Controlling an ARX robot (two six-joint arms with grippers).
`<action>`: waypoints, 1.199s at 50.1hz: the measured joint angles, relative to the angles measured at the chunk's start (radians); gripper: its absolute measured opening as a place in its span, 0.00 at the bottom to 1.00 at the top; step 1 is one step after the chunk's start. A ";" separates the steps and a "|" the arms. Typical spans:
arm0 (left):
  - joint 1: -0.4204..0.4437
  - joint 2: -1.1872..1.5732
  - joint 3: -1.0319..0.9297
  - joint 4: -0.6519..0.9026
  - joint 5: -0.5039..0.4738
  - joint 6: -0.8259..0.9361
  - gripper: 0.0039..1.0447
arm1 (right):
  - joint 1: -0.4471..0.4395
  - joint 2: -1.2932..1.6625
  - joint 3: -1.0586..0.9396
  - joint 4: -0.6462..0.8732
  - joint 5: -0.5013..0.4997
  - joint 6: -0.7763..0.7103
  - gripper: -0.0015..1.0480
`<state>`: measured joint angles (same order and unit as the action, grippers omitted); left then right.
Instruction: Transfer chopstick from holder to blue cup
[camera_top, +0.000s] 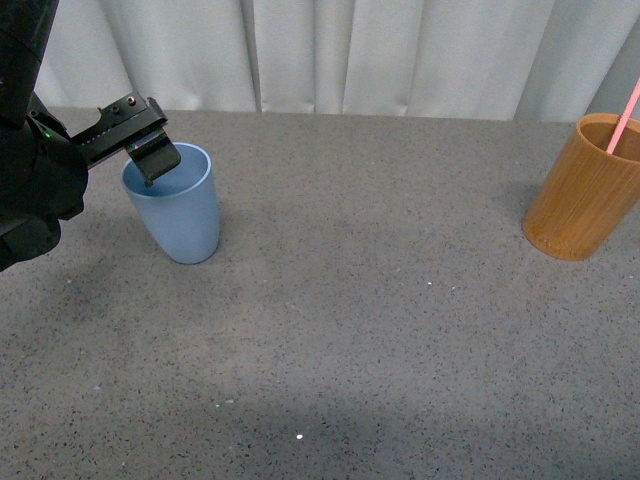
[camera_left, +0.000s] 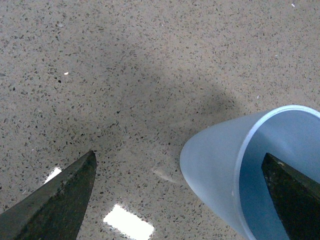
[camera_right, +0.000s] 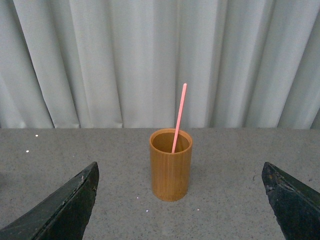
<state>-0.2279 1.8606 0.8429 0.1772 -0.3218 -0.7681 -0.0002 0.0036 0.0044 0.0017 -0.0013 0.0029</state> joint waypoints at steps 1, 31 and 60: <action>0.001 0.000 0.000 0.000 -0.001 0.000 0.94 | 0.000 0.000 0.000 0.000 0.000 0.000 0.91; -0.011 0.024 0.000 0.014 -0.003 0.004 0.39 | 0.000 0.000 0.000 0.000 0.000 0.000 0.91; -0.059 -0.081 -0.038 0.071 0.060 -0.003 0.03 | 0.000 0.000 0.000 0.000 0.000 0.000 0.91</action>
<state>-0.2871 1.7794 0.8047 0.2478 -0.2615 -0.7715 -0.0002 0.0036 0.0044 0.0017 -0.0013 0.0029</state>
